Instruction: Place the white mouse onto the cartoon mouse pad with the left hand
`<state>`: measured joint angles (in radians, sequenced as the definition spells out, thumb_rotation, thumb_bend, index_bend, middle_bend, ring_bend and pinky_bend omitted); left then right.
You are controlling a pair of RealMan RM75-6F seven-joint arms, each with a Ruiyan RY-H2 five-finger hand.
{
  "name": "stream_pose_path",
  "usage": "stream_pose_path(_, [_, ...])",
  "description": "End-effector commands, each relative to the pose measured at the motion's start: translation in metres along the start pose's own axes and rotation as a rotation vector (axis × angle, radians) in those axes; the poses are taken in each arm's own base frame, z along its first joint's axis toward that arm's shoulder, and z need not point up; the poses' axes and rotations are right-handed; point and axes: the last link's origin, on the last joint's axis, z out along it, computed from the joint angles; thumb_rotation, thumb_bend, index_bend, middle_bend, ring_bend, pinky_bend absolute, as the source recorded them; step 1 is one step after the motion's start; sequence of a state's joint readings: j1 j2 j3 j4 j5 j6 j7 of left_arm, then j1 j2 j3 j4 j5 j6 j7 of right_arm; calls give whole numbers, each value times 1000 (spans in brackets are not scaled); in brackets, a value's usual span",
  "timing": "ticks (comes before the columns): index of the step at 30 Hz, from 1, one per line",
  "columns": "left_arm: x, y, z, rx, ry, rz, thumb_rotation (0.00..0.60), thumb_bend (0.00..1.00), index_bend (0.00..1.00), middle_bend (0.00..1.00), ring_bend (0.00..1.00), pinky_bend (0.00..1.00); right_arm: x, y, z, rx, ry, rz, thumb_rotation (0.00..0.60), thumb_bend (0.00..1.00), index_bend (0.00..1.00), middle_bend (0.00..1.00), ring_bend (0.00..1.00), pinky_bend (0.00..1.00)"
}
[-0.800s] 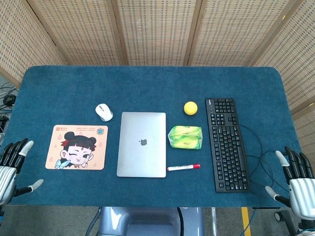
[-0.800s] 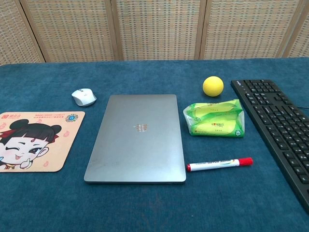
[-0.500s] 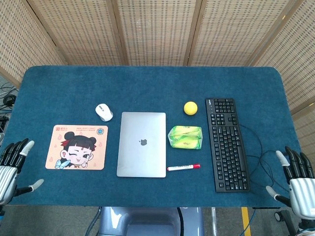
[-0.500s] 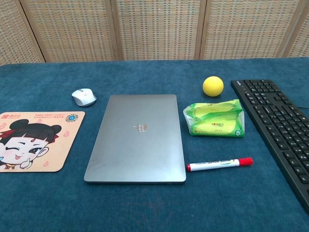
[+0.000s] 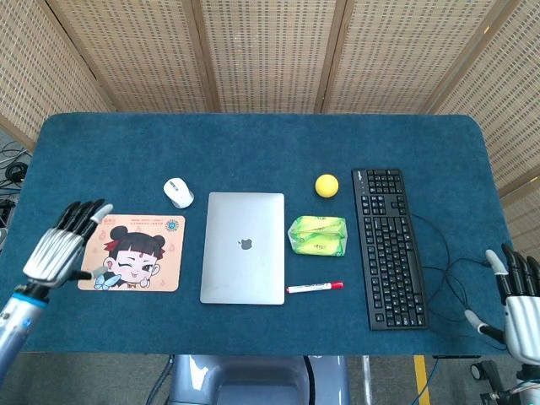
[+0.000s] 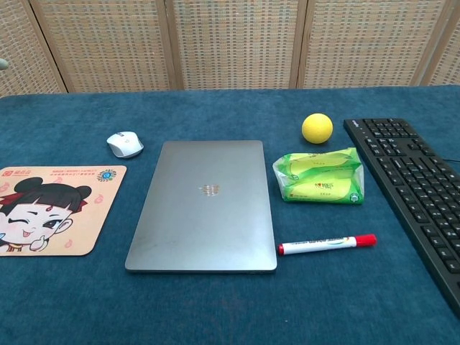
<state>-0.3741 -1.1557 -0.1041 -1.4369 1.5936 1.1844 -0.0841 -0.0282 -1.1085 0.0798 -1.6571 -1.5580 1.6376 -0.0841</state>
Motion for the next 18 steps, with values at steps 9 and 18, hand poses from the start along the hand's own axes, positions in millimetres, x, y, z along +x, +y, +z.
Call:
stream_pose_path(9, [-37,2,185,-78,-122,148,600,20,0,0,0,1,-8,11,15,-95,-3,-44,600,0,0,0,0,0])
stream_pose_path(18, [-52,33,222,-150,-217,274,600,50,0,0,0,35,-17,20,22,-151,-23,-83,600,0,0,0,0,0])
